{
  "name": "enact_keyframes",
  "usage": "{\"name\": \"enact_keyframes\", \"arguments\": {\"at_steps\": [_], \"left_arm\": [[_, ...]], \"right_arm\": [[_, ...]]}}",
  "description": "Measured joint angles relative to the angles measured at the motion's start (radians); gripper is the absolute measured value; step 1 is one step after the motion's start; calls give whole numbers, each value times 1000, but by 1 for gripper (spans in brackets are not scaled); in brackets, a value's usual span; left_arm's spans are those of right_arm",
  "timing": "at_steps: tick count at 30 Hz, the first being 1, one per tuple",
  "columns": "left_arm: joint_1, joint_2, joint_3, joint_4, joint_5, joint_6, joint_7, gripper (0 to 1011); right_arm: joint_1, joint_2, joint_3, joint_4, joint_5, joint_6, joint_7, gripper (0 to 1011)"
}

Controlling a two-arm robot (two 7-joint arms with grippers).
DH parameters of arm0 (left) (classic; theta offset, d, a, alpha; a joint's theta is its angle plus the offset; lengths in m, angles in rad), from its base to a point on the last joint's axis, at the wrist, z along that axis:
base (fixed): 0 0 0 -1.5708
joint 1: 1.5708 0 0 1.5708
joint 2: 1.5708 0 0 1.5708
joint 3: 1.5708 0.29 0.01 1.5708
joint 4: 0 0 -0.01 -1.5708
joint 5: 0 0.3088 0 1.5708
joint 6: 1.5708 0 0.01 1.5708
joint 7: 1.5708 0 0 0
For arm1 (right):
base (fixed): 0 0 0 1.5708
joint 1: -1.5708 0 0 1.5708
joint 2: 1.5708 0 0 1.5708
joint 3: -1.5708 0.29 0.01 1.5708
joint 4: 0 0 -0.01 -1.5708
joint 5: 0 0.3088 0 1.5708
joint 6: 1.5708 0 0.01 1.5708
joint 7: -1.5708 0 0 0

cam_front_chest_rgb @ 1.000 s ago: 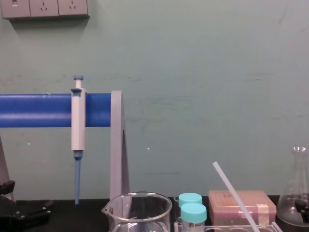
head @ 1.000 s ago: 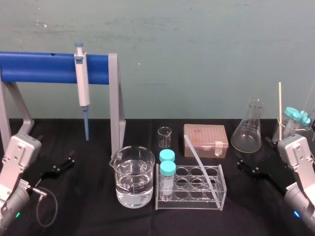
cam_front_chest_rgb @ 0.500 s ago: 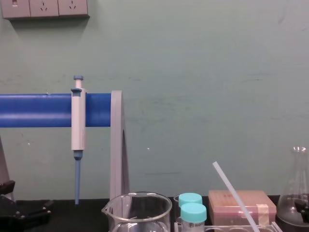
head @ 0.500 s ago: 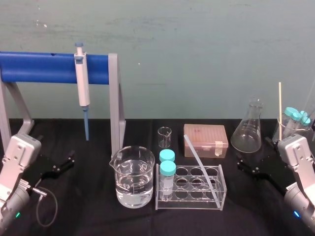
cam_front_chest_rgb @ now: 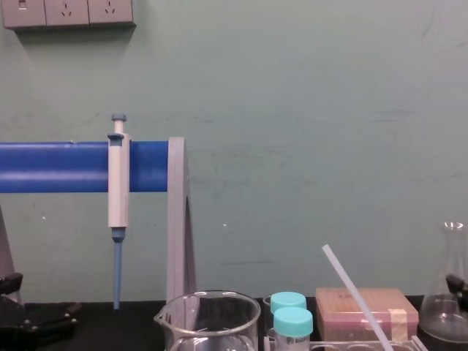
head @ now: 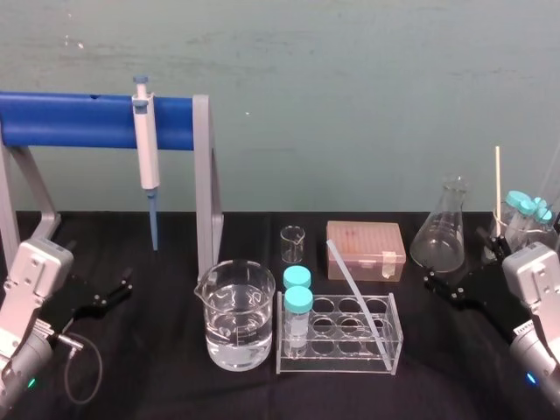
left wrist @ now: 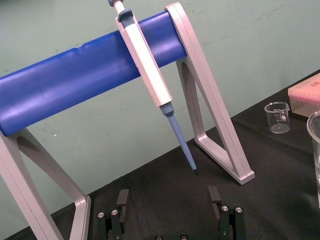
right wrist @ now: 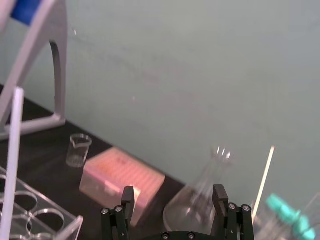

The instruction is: Pick up the stirring rod with one hand, then place it down.

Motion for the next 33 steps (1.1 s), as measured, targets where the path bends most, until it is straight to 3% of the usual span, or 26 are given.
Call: {"name": "enact_keyframes", "arguments": {"at_steps": [4, 8, 16, 23, 28, 33], "left_arm": [[0, 0, 0, 0, 0, 0, 0, 1000], [0, 0, 0, 0, 0, 0, 0, 1000], [0, 0, 0, 0, 0, 0, 0, 1000], [0, 0, 0, 0, 0, 0, 0, 1000], [0, 0, 0, 0, 0, 0, 0, 1000], [0, 0, 0, 0, 0, 0, 0, 1000]], "right_arm": [[-9, -3, 6, -12, -61, -70, -25, 1003], [-8, -6, 5, -17, -87, -109, -25, 1003], [16, -18, -25, -20, -102, -203, 79, 1003], [34, -28, -45, -14, -101, -254, 151, 1003], [56, -42, -57, 9, -61, -271, 227, 1003], [84, -60, -62, 49, 32, -267, 325, 1003]]}}
